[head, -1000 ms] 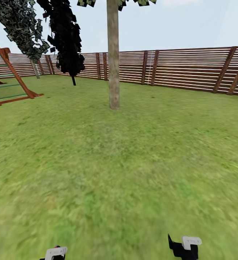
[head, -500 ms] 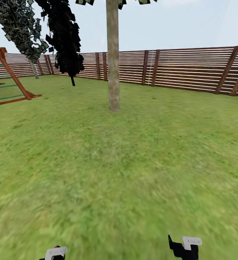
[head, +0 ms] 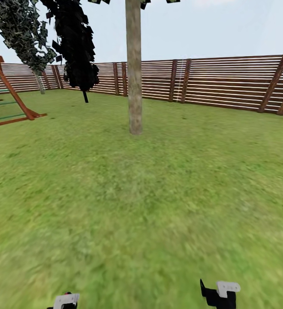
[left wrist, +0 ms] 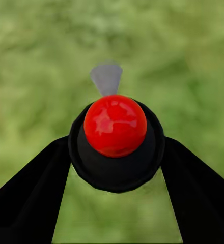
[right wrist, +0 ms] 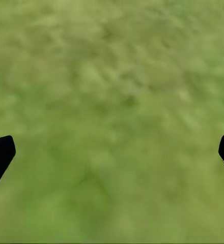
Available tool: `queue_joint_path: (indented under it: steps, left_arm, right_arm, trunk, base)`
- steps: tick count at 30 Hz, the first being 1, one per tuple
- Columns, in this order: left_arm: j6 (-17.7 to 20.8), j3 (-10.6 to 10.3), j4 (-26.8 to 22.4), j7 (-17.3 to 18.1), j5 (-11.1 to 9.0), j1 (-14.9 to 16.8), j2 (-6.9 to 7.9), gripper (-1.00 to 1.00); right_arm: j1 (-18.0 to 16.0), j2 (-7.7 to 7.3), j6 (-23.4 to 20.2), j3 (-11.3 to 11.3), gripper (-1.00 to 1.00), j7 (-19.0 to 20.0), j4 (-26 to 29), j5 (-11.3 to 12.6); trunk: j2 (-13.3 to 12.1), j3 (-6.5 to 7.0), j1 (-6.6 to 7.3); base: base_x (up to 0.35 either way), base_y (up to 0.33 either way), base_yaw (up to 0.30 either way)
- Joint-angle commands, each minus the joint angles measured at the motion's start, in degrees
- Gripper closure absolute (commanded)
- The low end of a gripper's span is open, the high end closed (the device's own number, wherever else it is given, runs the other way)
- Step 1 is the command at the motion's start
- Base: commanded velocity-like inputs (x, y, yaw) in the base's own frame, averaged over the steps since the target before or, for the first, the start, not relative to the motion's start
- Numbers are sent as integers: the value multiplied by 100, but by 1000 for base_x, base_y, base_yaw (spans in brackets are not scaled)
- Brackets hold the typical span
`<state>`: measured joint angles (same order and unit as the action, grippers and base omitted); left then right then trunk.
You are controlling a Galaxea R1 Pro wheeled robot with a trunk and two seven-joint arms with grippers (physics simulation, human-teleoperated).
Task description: In the garden, pick up the pesticide atomizer on the floor and spray pesticide onto both trees until each tree trunk is fully covered.
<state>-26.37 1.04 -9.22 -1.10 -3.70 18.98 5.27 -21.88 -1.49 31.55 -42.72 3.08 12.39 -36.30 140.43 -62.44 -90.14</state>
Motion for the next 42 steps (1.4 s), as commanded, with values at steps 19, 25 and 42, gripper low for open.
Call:
queue_joint_path:
  steps: [19,25,42]
  left_arm:
    - [0,2,-1,4,1,0,0,100]
    - [0,2,-1,4,1,0,0,100]
    - [0,2,-1,4,1,0,0,100]
  right_arm:
    - [0,6,5,1,-100,0,0,0]
    - [0,5,8,1,-100,0,0,0]
    - [18,9,4,0,-100,0,0,0]
  trunk:
    - [0,0,0]
    - [0,0,0]
    - [0,0,0]
  base:
    - [339,0,0]
    - [339,0,0]
    - [339,0,0]
